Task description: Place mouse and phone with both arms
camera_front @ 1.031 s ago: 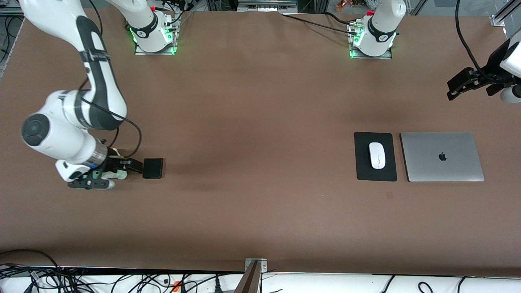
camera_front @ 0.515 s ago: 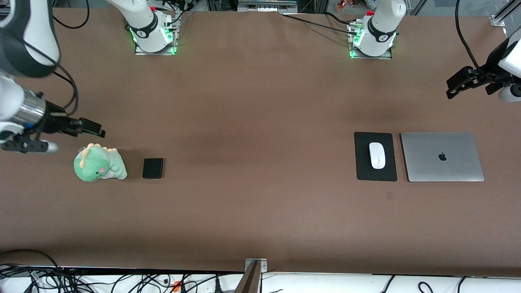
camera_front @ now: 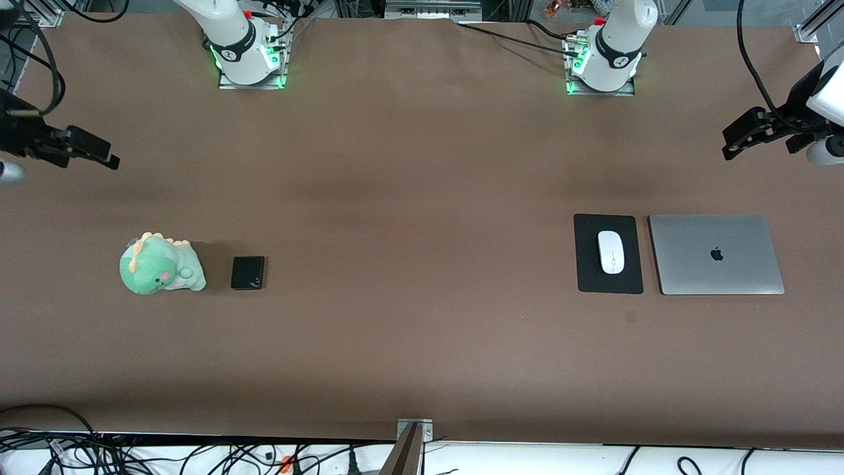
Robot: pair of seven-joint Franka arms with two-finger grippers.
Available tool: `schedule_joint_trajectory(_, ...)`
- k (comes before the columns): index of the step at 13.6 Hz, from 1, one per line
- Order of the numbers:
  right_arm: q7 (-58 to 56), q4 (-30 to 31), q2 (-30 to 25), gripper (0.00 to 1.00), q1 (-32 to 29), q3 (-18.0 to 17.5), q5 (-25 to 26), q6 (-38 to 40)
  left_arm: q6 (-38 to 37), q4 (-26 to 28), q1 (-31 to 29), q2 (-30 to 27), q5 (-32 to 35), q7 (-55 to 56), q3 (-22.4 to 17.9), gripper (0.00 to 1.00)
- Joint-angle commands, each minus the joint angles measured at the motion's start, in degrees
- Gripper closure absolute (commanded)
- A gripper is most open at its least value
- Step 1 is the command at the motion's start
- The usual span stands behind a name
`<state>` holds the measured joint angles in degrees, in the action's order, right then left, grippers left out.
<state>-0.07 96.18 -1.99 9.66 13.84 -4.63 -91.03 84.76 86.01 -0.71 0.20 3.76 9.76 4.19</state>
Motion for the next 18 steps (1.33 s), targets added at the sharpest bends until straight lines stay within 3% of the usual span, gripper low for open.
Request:
schedule_joint_trajectory(1,2.8,1.9,-2.9,0.0,-1.3,-2.7,1.8,0.9,0.0,1.4,0.4,-1.6,-1.4,-1.2,-0.4,0.0)
schedule_joint_trajectory(5,3.9,0.8,-2.0,0.0,-1.1,-3.1,3.8,0.6,-0.2,1.4,0.7,-1.5,-1.4,-1.2,-0.4,0.0)
schedule_joint_trajectory(18,4.5,-4.3,2.1,0.0,-0.1,-3.3,3.8,0.5,-0.1,1.4,0.9,-1.2,-1.4,-1.3,0.1,0.0)
